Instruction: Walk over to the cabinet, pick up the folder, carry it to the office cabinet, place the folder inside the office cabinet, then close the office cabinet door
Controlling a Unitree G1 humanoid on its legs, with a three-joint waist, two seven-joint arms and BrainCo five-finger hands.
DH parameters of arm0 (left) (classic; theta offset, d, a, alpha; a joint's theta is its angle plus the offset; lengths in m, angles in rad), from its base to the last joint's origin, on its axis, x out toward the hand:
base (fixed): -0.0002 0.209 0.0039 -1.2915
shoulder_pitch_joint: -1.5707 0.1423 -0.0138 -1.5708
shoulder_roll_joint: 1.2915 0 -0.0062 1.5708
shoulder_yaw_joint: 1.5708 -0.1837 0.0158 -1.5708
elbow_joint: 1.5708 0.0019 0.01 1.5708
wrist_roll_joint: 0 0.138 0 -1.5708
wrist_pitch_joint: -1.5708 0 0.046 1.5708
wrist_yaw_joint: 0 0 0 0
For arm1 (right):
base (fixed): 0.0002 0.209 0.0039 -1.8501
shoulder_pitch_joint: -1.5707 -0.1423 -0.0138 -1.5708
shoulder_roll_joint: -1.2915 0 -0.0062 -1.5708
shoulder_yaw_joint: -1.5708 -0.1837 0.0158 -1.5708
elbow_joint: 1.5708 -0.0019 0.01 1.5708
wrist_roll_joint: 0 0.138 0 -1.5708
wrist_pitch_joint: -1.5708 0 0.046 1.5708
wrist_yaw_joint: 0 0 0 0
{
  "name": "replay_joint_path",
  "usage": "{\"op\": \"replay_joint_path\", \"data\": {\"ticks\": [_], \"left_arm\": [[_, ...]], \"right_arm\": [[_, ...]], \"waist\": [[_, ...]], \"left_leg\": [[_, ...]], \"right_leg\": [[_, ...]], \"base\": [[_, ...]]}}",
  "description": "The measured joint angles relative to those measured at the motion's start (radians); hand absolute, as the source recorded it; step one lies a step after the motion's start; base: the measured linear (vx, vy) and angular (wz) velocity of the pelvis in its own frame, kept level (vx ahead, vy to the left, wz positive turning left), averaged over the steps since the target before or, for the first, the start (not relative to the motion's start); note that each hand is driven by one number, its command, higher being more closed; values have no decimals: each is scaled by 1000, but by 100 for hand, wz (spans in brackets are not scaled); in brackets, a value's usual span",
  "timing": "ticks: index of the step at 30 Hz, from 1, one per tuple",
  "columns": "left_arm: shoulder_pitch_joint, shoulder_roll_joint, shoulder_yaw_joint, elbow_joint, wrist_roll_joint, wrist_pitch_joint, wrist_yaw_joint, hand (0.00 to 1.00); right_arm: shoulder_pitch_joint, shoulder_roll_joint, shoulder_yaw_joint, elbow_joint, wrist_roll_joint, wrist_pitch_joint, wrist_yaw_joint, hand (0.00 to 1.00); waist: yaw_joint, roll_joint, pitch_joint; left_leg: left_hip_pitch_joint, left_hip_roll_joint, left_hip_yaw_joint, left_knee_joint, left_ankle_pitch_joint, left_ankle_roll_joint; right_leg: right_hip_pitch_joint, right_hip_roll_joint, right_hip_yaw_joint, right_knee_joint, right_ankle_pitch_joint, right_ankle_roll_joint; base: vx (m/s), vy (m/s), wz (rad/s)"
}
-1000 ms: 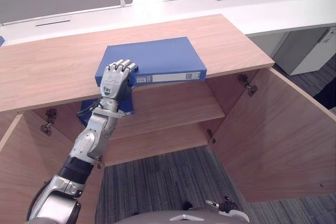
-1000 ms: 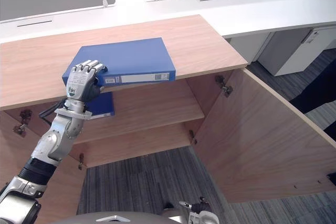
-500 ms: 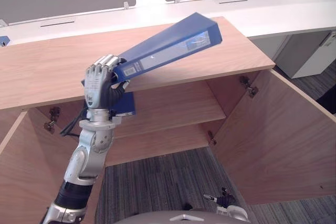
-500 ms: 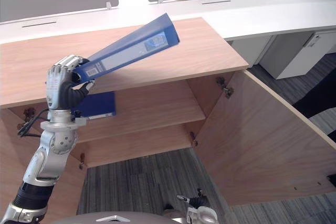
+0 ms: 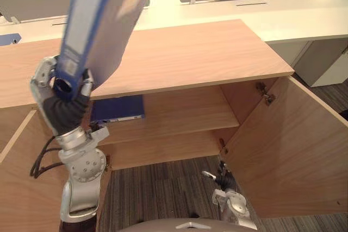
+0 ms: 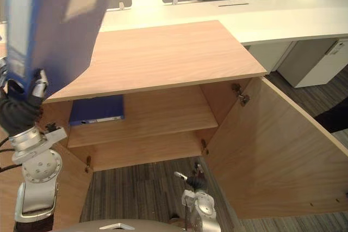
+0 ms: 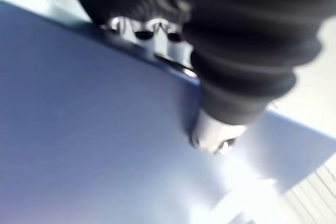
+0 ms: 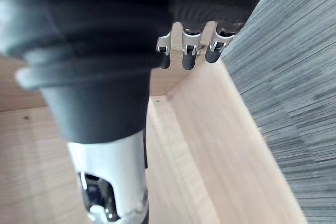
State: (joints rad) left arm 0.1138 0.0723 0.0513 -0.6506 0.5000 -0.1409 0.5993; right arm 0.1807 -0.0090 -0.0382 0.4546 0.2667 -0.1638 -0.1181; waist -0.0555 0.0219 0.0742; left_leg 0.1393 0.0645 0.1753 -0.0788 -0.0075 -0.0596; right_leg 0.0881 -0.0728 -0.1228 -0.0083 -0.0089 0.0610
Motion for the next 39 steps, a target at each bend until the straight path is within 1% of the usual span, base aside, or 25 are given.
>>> {"op": "replay_joint_path", "data": {"ticks": [3,7,9,10,11,13,15,16,17,19,21,24,25,28,32,34,36,39], "left_arm": [[51,-42,10,-8,-77,-20,7,100],[114,-74,8,-8,-174,-41,6,100],[129,-91,7,-8,-202,-46,4,100],[141,-94,7,-8,-235,-58,2,100],[143,-94,7,-9,-241,-60,2,100],[155,-97,6,-9,-276,-78,-4,100],[156,-112,6,-9,-302,-84,-18,100],[156,-118,6,-9,-308,-86,-22,100],[156,-127,4,-9,-325,-90,-35,100],[156,-130,-9,-9,-350,-101,-49,100],[155,-130,-21,-7,-384,-111,-80,100],[155,-130,-51,-4,-429,-123,-126,100],[155,-129,-56,-4,-433,-124,-132,100],[155,-124,-92,7,-462,-144,-181,100],[155,-110,-121,19,-485,-153,-223,100],[153,-91,-139,42,-511,-164,-256,100],[152,-82,-151,46,-520,-164,-277,100],[152,-69,-169,47,-538,-164,-316,100]], "right_arm": [[27,23,21,-145,29,-28,-1,0],[53,50,35,-331,63,-68,-1,0],[59,52,38,-406,67,-83,-1,0],[62,61,46,-461,82,-101,-1,0],[62,61,47,-474,82,-103,-1,0],[61,65,56,-563,83,-127,-2,0],[56,65,66,-617,85,-147,-2,0],[51,65,68,-631,89,-151,-2,0],[41,65,70,-651,91,-164,-2,0],[21,65,70,-680,103,-171,-2,0],[-16,64,72,-690,112,-183,-2,0],[-58,55,78,-720,121,-188,0,0],[-69,53,79,-720,122,-189,0,0],[-122,24,101,-721,122,-191,5,0],[-160,-2,106,-722,136,-191,10,0],[-182,-10,106,-722,168,-191,28,0],[-201,-19,106,-723,178,-191,46,0],[-228,-46,106,-723,207,-187,64,0]], "waist": [[6,-5,-3],[11,-21,-12],[16,-24,-14],[19,-25,-15],[19,-25,-15],[22,-25,-15],[22,-25,-15],[22,-25,-15],[22,-25,-15],[22,-27,-16],[22,-28,-17],[27,-29,-17],[28,-29,-17],[31,-29,-17],[35,-29,-18],[38,-29,-18],[34,-29,-18],[39,-29,-18]], "left_leg": [[1,0,-2,0,0,0],[1,1,-4,0,0,0],[0,1,-4,0,0,0],[0,1,-4,0,-1,1],[0,1,-4,0,-1,1],[-1,1,-5,0,-1,1],[0,1,-6,0,-1,1],[0,1,-6,0,0,1],[0,1,-6,0,0,1],[0,1,-6,0,0,0],[1,1,-6,0,0,0],[0,1,-8,0,0,1],[0,1,-9,0,0,1],[-2,1,-11,0,0,1],[-3,0,-14,0,0,1],[-6,0,-18,0,1,1],[-13,-1,-28,0,3,2],[-15,-3,-37,0,6,3]], "right_leg": [[-2,0,0,0,0,0],[-1,0,0,0,0,0],[1,-1,0,1,0,0],[3,-1,0,1,0,1],[3,-1,0,1,-1,1],[2,-1,0,1,-1,2],[2,0,0,1,-1,3],[2,0,0,1,-1,3],[1,0,0,1,-1,3],[-2,-1,0,1,0,4],[-3,-1,0,1,0,4],[-2,-1,-1,1,0,5],[-1,-1,-1,1,0,5],[4,-1,-3,1,0,6],[5,-1,-5,2,-1,7],[5,-2,-9,2,-1,7],[3,-3,-20,2,-1,8],[3,-5,-26,2,-1,8]], "base": [[0,0,0],[0,0,0],[-41,-8,0],[-47,-10,0],[-40,-11,0],[0,0,0],[0,0,0],[0,0,0],[0,0,0],[0,0,0],[0,0,0],[0,0,0],[0,0,0],[0,0,0],[0,0,1],[0,0,5],[-6,-6,14],[-3,-6,9]]}}
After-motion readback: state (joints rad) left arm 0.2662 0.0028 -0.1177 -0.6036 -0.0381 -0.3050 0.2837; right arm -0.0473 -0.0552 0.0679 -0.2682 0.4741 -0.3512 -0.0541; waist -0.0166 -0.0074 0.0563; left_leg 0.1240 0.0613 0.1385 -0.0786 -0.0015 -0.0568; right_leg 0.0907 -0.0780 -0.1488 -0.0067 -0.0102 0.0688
